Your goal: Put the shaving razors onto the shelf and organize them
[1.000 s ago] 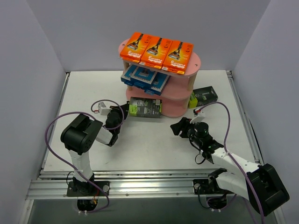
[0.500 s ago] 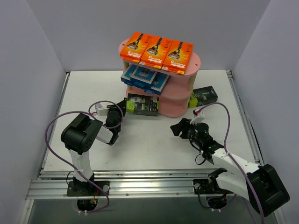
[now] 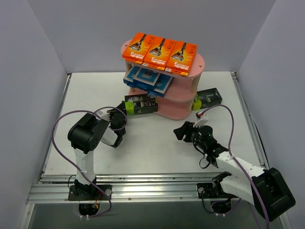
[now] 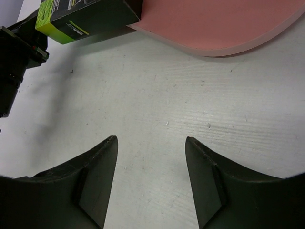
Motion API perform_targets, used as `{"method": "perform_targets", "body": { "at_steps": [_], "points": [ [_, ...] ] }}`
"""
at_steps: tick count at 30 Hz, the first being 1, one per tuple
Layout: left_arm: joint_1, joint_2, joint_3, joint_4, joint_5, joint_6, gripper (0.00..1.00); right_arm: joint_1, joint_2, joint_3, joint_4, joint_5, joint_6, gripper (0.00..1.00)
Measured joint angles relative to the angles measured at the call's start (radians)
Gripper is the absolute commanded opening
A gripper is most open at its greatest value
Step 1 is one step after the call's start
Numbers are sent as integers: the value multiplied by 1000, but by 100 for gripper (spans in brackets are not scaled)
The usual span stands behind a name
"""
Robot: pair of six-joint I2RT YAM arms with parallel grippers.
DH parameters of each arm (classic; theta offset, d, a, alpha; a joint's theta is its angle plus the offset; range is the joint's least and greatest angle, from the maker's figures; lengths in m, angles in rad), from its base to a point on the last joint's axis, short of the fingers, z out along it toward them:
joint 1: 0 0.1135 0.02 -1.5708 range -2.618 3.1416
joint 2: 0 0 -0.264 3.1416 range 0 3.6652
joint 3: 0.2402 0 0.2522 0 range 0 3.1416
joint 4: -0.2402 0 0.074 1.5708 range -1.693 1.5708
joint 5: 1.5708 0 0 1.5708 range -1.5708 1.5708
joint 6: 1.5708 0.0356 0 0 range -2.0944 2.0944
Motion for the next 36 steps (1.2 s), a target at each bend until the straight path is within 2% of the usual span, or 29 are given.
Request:
{"method": "perform_targets", "body": {
  "at_steps": [13, 18, 21, 29, 36],
  "points": [
    [-17, 45, 41, 2, -138, 22, 2, -4, 0, 0, -21, -9, -10, 55],
    [-23, 64, 41, 14, -143, 30, 3, -5, 5, 0, -21, -11, -11, 57],
    [-23, 68, 41, 24, -120, 52, 16, -4, 6, -1, -20, -11, -11, 61],
    [-17, 68, -13, 54, -12, 77, 33, -5, 6, -7, -20, -11, -11, 63],
    [2, 56, -52, 54, 97, 95, 35, -5, -17, -15, -20, -11, -11, 64]
  ]
}}
